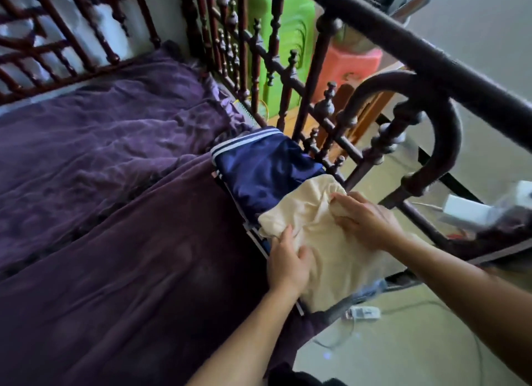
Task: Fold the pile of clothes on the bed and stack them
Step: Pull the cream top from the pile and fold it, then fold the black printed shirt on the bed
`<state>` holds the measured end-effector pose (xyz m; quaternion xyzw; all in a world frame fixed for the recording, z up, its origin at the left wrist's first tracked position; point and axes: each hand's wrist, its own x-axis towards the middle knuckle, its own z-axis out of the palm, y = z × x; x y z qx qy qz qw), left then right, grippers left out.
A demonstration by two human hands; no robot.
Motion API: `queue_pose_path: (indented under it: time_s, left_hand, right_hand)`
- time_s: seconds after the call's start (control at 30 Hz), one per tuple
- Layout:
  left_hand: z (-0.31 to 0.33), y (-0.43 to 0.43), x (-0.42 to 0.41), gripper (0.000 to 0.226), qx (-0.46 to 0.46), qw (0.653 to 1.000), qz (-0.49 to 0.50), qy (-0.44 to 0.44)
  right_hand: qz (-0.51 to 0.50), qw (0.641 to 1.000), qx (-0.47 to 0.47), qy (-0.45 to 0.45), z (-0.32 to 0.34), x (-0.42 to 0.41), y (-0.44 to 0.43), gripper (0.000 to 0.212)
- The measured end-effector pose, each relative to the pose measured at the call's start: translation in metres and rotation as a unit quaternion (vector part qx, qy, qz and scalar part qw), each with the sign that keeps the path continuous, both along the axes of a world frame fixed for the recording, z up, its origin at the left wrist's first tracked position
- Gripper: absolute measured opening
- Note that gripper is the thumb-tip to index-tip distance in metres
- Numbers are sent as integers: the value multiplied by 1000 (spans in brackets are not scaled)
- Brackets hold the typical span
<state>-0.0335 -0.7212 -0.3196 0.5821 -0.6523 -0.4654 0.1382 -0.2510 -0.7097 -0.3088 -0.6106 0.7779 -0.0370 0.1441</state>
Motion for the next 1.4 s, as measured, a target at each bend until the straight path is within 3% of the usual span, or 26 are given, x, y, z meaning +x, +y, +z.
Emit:
queue_pose_path:
  time_s: [0.1, 0.17, 0.23, 0.33, 0.5, 0.6, 0.67, 0.83, 1.07, 1.27, 1.4]
  left_hand:
    - [-29, 8, -4, 51, -41, 977, -72, -194]
    - [-46, 12, 0, 53, -107, 954, -110, -258]
    - [-64, 14, 2, 60, -145, 936, -165, -274]
    - [-80, 15, 4, 61, -120, 927, -218, -279]
    - [-69, 7, 19, 61, -88, 937, -222, -255]
    - [-47, 9, 47, 50, -106, 939, -197, -261]
    - [-35, 15, 79, 39, -103, 938, -168, -284]
    - [-14, 43, 197, 32, -85, 927, -89, -353]
    - [27, 116, 393, 29, -70, 894, 48, -440]
    - [56, 216, 564, 26, -50, 871, 155, -464]
    - [73, 275, 662, 27, -23, 848, 216, -483]
  right_hand:
    - [9, 993, 51, 108, -31, -10, 3, 63]
    - [36, 992, 36, 115, -56, -3, 8, 60]
    - [46, 997, 28, 61, -80, 7, 14, 56]
    - [32, 996, 80, 21, -103, 11, 20, 58]
    - [66, 991, 94, 73, -87, 19, 6, 55]
    - [103, 984, 42, 139, -57, 38, -12, 48]
    - [135, 982, 5, 131, -37, 65, -26, 41]
    - [253, 964, -46, 67, 8, 185, -49, 24]
    - [445, 886, -121, 39, 45, 393, -30, 26]
    - [541, 833, -106, 32, 62, 580, 27, 21]
    - [590, 800, -103, -19, 63, 690, 67, 18]
